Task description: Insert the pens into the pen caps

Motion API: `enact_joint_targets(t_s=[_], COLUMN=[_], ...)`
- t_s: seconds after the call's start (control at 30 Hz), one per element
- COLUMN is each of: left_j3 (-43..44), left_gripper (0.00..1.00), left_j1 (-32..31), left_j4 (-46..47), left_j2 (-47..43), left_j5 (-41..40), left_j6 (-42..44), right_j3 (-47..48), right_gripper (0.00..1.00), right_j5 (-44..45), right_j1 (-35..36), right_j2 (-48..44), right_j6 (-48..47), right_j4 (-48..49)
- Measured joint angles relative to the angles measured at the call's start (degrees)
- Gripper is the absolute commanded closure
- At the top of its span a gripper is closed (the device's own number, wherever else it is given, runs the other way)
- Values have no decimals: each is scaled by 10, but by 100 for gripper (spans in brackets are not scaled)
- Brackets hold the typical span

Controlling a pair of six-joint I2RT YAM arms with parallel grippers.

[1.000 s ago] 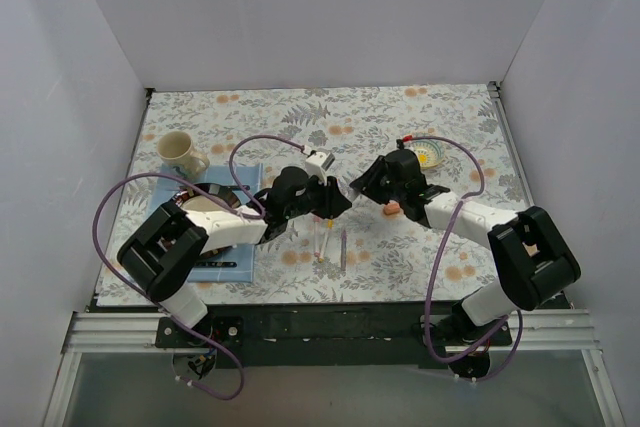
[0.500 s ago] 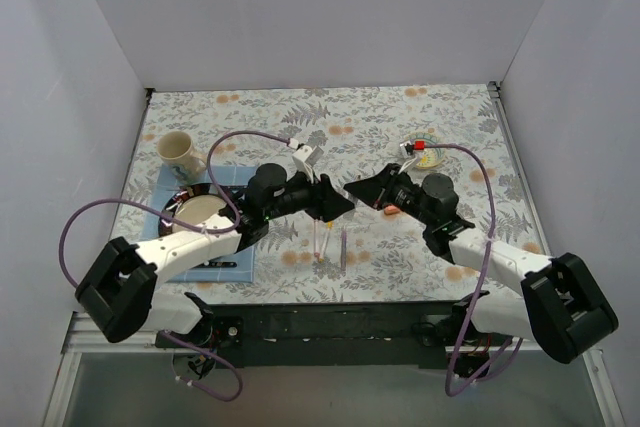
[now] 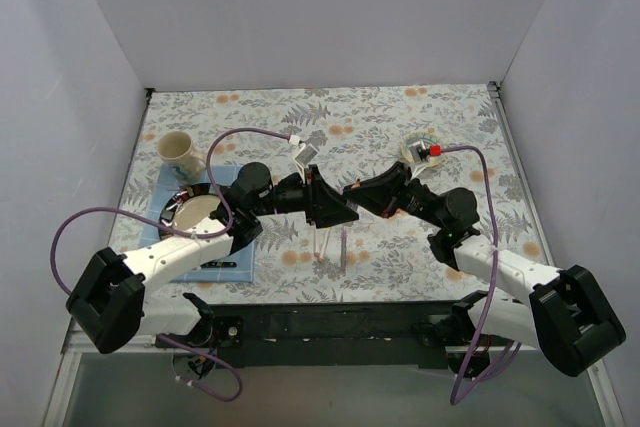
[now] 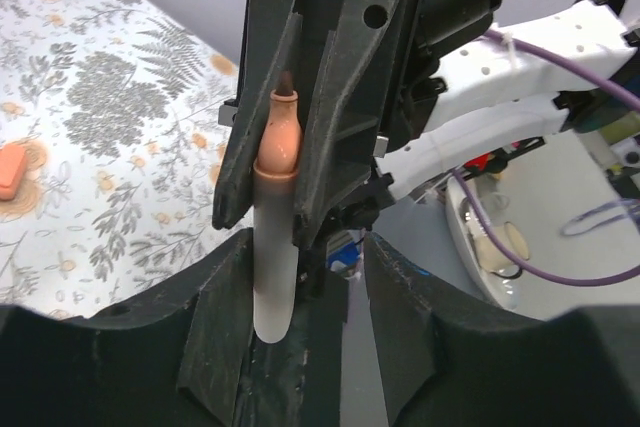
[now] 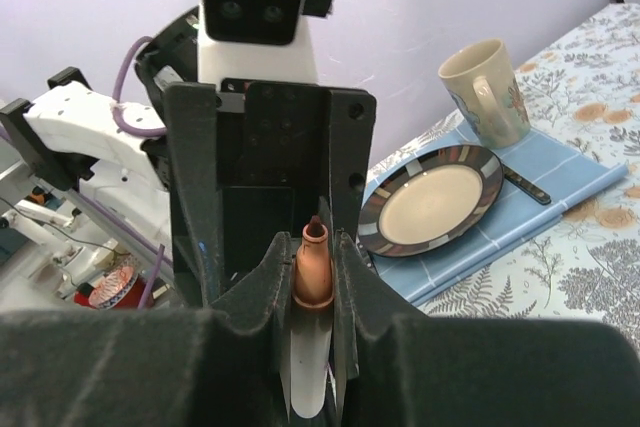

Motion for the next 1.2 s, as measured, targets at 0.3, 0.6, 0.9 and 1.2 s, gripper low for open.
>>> enact_joint_targets(t_s=[0.3,0.6,0.9,1.2], left_j3=[-15,-14,-24,14], left_gripper=[74,100,100,100], left_j1=[1,2,39,68], left_j4=[108,132,-59,-254], left_j2=[48,74,-47,-150], left_j5=[47,55,-29,-149], left_j6=[-80,-85,-3,125], right_j3=[-5,-9,112,280], right_gripper=[99,38,23,30], right_j5=[-7,-5,51,142], right_j1=[0,0,0,-1], right_j2=[-10,-14,-111,-6], right_j6=[13,26,-295,-665], right_j4=[24,2,-392,-715])
